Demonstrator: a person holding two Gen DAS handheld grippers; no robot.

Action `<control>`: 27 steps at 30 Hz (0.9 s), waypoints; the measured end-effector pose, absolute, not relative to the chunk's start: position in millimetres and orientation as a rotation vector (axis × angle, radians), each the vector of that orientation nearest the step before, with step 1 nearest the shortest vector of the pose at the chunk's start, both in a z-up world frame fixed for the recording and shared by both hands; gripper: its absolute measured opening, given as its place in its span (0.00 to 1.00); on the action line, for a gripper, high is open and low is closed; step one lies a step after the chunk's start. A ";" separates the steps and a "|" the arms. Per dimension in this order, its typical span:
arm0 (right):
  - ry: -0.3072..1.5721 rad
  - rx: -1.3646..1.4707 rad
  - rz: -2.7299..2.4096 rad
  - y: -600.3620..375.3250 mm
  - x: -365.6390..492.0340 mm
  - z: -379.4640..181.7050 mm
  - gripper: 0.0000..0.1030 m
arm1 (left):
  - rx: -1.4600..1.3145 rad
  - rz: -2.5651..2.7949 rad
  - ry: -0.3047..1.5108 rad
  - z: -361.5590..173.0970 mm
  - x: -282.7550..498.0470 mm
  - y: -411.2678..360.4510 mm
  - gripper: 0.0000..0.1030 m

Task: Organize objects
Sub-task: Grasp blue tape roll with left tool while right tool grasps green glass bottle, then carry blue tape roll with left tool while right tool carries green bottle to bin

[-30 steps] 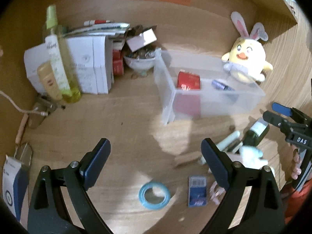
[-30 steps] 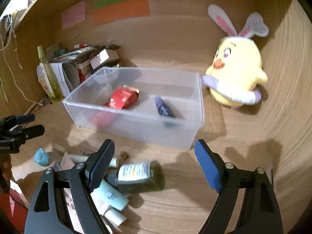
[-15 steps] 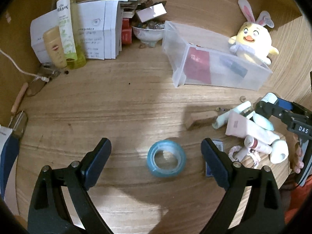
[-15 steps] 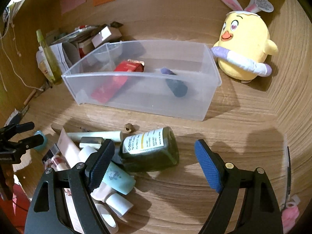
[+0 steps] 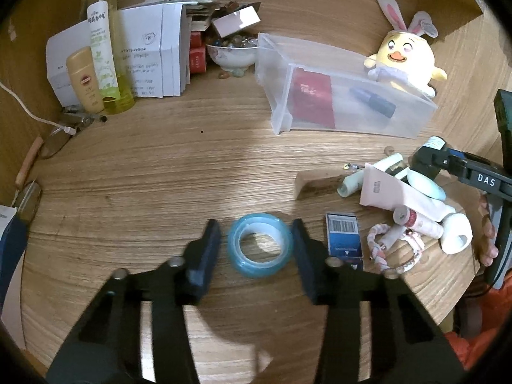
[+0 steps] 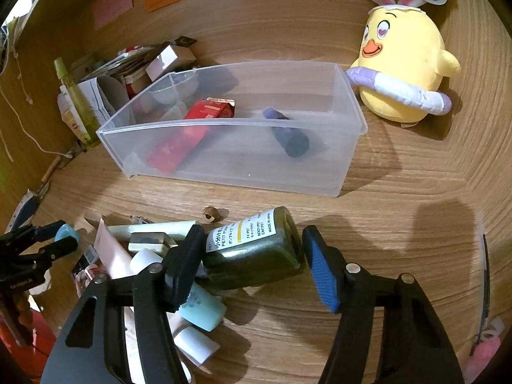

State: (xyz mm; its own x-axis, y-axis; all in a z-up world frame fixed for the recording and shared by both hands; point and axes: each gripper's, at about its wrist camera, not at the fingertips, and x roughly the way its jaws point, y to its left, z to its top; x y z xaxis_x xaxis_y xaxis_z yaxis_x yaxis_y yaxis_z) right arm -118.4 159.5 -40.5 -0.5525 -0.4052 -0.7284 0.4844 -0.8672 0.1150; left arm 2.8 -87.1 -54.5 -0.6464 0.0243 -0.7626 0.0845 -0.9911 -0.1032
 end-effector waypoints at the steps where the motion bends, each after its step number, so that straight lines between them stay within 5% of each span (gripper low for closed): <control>1: 0.137 1.078 -2.396 159.8 -117.5 -39.3 0.53 | 1.306 -2.815 0.207 -54.5 3.0 -87.4 0.38; 27: 0.063 0.889 -2.524 188.7 -113.9 12.1 0.53 | 1.099 -2.921 0.278 -3.5 -19.1 -82.7 0.38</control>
